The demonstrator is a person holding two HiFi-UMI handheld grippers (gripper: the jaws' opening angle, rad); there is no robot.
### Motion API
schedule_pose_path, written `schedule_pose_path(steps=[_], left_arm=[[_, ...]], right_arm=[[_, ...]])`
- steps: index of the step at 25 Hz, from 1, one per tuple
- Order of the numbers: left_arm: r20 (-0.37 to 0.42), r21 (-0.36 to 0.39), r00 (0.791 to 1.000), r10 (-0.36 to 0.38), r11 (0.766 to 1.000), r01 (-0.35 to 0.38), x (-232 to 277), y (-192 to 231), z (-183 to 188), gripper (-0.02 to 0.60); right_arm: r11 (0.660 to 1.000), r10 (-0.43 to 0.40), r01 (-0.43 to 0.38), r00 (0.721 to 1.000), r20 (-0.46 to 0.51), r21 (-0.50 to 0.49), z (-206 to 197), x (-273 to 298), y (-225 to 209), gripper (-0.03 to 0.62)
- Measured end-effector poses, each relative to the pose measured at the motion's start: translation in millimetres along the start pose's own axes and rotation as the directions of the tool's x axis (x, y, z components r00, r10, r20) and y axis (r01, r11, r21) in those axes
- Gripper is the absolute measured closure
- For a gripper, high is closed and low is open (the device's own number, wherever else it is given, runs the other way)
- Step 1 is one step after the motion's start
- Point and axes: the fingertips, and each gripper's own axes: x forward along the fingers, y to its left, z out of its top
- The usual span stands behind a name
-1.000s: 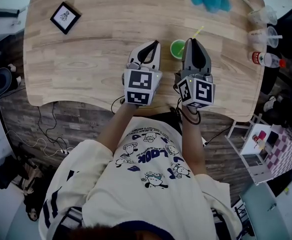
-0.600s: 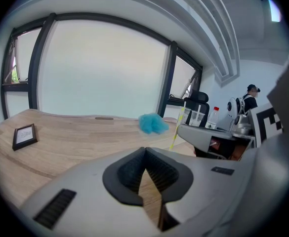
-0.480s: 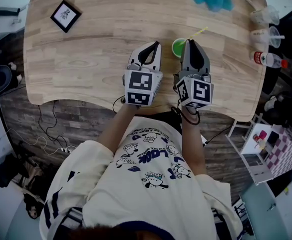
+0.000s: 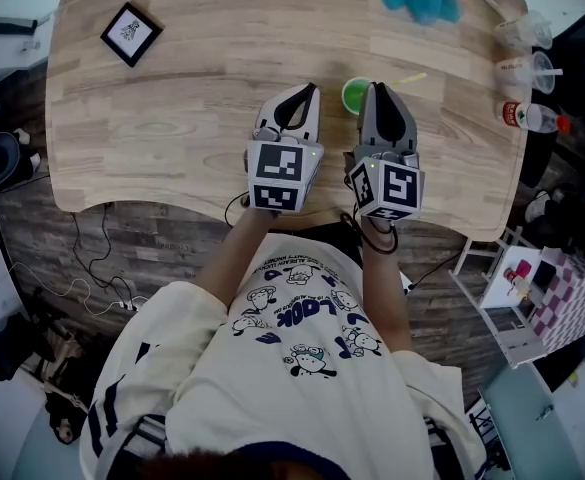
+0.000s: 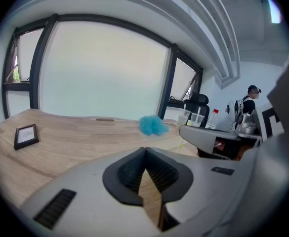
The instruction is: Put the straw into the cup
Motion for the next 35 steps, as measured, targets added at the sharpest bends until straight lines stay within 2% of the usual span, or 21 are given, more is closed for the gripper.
schedule_pose_path(steps=[9,21,28,35], left_arm=[[0.043,0.006,0.999,-0.003,1.000,0.003,-9,1,12,0.549],[0.116,0.027,0.993,-0.029,0.999,0.026,-32,-3,29,0.549],[0.134,0.048,0.989,-0.056,0.998,0.050,-40,-9,36,0.549],[0.147,0.069,0.985,-0.090,0.994,0.080,-44,-16,39,0.549]], right_arm=[[1.000,-0.016,0.016,1.000,0.010,-0.010,8,-10,11,0.596],[0.995,-0.099,0.099,0.995,0.016,0.018,13,-34,17,0.597],[0.989,-0.142,0.142,0.990,0.015,0.034,17,-46,17,0.597],[0.984,-0.174,0.172,0.983,0.054,0.037,29,-57,17,0.599]])
